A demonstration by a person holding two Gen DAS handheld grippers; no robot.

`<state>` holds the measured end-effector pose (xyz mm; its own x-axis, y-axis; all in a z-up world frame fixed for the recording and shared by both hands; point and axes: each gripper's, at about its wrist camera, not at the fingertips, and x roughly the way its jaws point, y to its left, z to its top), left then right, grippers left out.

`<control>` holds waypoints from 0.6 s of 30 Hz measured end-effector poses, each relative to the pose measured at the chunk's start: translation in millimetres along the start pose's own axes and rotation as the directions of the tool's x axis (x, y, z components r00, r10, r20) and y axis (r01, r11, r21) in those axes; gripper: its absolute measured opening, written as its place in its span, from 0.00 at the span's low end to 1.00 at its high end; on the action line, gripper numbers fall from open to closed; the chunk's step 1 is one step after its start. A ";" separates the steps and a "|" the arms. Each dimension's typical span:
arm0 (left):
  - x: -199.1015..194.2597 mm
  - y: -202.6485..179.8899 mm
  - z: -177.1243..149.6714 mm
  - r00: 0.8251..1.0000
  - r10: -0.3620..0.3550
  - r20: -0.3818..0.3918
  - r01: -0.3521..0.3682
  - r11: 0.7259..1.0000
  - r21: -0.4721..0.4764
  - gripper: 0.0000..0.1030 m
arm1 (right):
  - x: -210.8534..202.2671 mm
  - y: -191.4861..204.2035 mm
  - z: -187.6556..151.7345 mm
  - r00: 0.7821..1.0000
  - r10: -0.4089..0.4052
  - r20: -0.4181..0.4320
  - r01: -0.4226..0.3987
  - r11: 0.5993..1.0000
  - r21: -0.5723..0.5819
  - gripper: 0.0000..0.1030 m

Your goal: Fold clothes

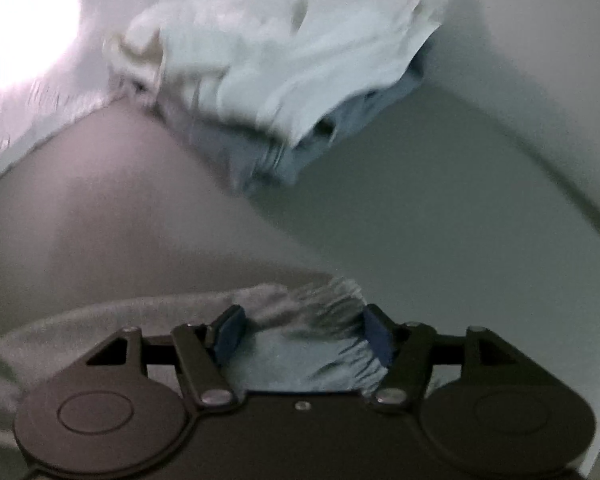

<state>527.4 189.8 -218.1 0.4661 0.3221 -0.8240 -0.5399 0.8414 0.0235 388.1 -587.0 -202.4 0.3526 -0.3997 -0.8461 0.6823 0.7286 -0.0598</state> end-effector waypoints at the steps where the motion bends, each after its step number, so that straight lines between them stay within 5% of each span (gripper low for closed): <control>1: -0.2 -2.2 0.0 1.000 -0.001 0.011 0.001 1.000 -0.006 0.56 | 0.6 3.9 0.3 1.000 -0.006 0.005 0.006 0.999 -0.033 0.60; 2: -0.1 -4.4 0.8 1.000 0.001 0.023 0.000 1.000 -0.011 0.43 | -0.3 7.3 1.5 1.000 -0.003 0.007 0.003 0.998 -0.056 0.54; 3: 0.3 -6.6 2.3 0.999 -0.005 0.035 0.005 1.000 -0.014 0.34 | -1.5 10.2 3.1 1.000 -0.003 0.010 0.003 0.997 -0.072 0.38; 4: 0.5 -8.6 4.0 0.999 -0.023 0.040 0.023 1.000 -0.019 0.11 | -2.7 12.5 5.1 1.000 0.001 0.012 0.000 0.996 -0.085 0.33; 5: 0.5 -10.8 6.2 0.999 -0.030 0.041 0.031 0.999 -0.026 0.02 | -4.1 13.9 7.5 1.000 0.008 0.020 -0.007 0.996 -0.092 0.29; 8: -2.1 -14.8 15.9 0.997 0.041 0.071 -0.040 0.999 -0.023 0.02 | -18.2 12.2 22.9 0.994 0.054 0.092 -0.048 0.997 -0.066 0.10; 13: -36.3 33.4 44.4 0.979 0.101 0.179 -0.071 0.984 -0.165 0.02 | -62.1 -12.1 73.4 0.952 0.052 0.302 -0.077 0.994 0.071 0.08; 15: -38.8 54.7 44.7 0.978 0.105 0.182 -0.069 0.978 -0.195 0.02 | -60.6 -19.6 82.4 0.950 0.056 0.308 -0.095 0.989 0.114 0.08; 18: -22.3 71.6 24.9 0.990 0.111 0.089 -0.097 0.984 -0.152 0.03 | -28.5 -10.7 72.3 0.982 0.015 0.190 -0.032 0.996 0.085 0.19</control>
<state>495.8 253.6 -183.9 0.4632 0.4509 -0.7629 -0.6828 0.7304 0.0172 417.1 -623.7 -139.4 0.4782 -0.4870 -0.7309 0.7228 0.6909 0.0125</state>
